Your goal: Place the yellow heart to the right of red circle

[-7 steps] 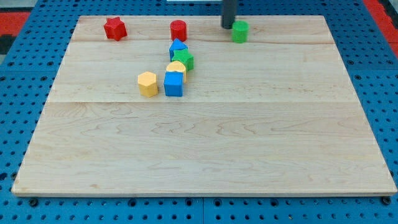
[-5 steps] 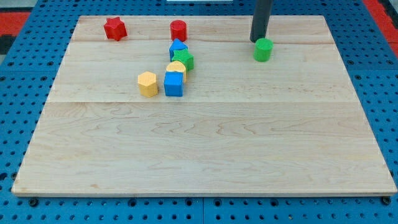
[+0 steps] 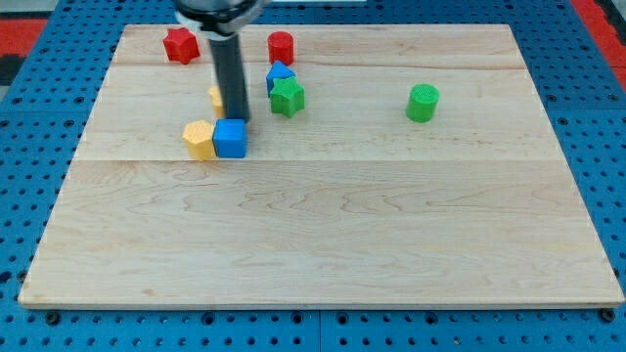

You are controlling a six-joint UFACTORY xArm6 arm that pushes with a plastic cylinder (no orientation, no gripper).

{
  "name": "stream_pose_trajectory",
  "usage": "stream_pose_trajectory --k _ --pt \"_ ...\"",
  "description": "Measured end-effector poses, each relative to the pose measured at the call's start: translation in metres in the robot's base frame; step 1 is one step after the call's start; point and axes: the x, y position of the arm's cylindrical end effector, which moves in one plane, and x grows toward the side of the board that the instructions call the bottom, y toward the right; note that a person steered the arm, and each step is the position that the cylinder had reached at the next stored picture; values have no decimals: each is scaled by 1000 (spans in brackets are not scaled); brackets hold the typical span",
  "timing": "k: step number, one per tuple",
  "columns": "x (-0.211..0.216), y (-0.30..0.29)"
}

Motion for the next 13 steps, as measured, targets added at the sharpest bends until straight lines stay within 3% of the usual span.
stream_pose_trajectory --k 1,4,6,9,10,12,13 --pt "-3 -35" --pt "-81 -40" --pt "-91 -83" --pt "-131 -11" --pt "-142 -45" --pt "-168 23" --pt "-186 7"
